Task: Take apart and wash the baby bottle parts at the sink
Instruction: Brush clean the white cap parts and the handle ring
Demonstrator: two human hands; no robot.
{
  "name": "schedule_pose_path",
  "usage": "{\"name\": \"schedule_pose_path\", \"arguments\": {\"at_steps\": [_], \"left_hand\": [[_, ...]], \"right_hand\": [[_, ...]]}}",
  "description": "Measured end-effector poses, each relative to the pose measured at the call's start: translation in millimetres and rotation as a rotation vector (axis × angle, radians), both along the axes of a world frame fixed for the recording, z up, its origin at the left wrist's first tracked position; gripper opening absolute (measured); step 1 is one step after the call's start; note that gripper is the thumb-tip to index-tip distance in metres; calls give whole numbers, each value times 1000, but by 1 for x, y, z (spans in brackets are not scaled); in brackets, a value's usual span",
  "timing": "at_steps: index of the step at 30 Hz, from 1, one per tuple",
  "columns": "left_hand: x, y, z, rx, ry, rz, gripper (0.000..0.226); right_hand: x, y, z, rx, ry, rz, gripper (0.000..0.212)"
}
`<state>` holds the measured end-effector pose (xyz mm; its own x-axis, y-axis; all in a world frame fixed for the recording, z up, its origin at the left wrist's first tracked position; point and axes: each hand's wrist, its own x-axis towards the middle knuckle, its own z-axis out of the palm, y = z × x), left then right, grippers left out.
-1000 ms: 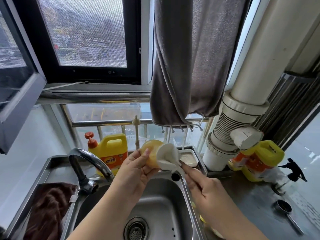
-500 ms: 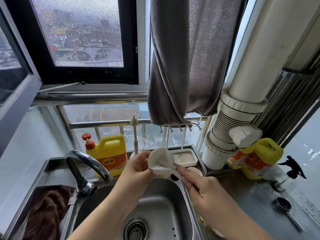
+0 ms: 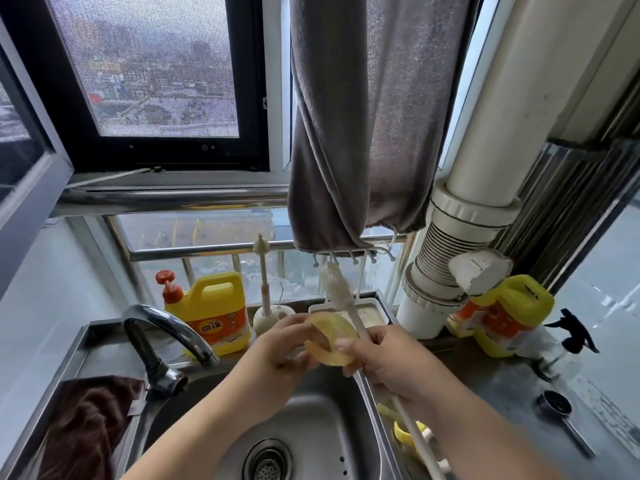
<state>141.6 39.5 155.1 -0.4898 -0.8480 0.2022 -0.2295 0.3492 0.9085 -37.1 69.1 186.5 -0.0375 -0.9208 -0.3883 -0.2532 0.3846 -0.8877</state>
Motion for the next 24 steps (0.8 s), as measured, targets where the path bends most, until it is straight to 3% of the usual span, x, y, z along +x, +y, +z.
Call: {"name": "schedule_pose_path", "arguments": {"at_steps": [2, 6, 13, 16, 20, 24], "left_hand": [[1, 5, 1, 112, 166, 6, 44], [1, 10, 3, 574, 556, 22, 67], [-12, 20, 14, 668, 622, 63, 28], [-11, 15, 15, 795, 715, 115, 33], [-6, 8, 16, 921, 734, 191, 32], [-7, 4, 16, 973, 740, 195, 35]], "right_hand": [[4, -1, -5, -3, -46, -43, 15], [11, 1, -10, -5, -201, -135, 15], [22, 12, -2, -106, -97, -21, 14], [16, 11, -2, -179, 119, 7, 12], [-5, 17, -8, -387, 468, 82, 29], [-6, 25, -14, -494, 820, 334, 45]]}}
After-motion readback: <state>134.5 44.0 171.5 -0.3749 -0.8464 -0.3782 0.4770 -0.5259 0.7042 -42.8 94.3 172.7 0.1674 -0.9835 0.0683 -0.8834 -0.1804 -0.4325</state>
